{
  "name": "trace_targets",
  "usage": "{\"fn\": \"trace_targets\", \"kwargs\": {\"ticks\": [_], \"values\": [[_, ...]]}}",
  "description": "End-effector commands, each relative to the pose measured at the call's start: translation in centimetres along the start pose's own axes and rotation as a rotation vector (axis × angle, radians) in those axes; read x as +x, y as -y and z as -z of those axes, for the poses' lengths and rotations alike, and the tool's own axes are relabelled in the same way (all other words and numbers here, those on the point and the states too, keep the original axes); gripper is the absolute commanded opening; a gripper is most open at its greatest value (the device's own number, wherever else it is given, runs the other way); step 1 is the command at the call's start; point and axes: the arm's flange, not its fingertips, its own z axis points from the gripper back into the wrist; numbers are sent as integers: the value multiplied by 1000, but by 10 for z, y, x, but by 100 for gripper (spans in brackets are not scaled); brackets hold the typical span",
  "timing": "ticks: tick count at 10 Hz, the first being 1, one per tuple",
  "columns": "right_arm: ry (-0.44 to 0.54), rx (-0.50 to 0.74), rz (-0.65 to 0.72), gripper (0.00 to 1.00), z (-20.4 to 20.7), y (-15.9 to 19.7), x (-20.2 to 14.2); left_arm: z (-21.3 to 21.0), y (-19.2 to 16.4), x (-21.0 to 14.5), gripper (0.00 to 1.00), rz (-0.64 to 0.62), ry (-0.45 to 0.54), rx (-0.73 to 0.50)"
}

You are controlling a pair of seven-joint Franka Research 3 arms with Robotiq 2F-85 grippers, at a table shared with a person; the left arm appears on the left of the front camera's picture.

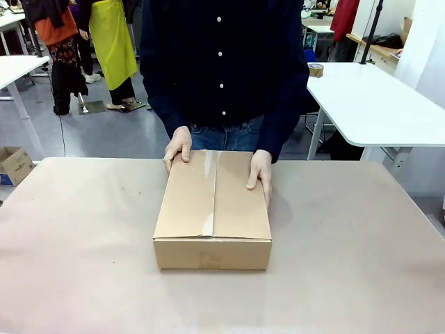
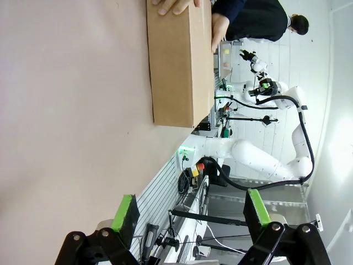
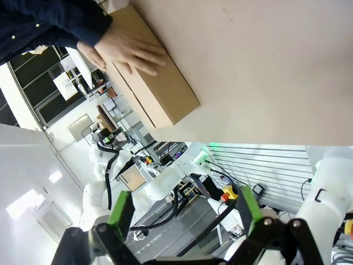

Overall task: Pack the gift set into the box.
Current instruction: Press and hold the closed box until the human finishes sealing it.

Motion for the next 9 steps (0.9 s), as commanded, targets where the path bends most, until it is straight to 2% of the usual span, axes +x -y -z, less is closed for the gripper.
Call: {"fn": "trace_targets", "kwargs": {"ticks": [1,6,7,8,9], "values": [[-4,-7,-25,100,0,2,-1,1,2,-2,100,-7,8,1],[0,0,0,100,0,0,0,0,0,0,100,0,0,0],[-47,-166,-284,100,53,-55,2,41,32,29,100,335,-168,61],[-102,-229,-509,100,117,-98,1,90,65,47,100,632,-287,108],[-187,-258,-704,100,189,-128,-4,140,89,57,100,824,-385,126]]}}
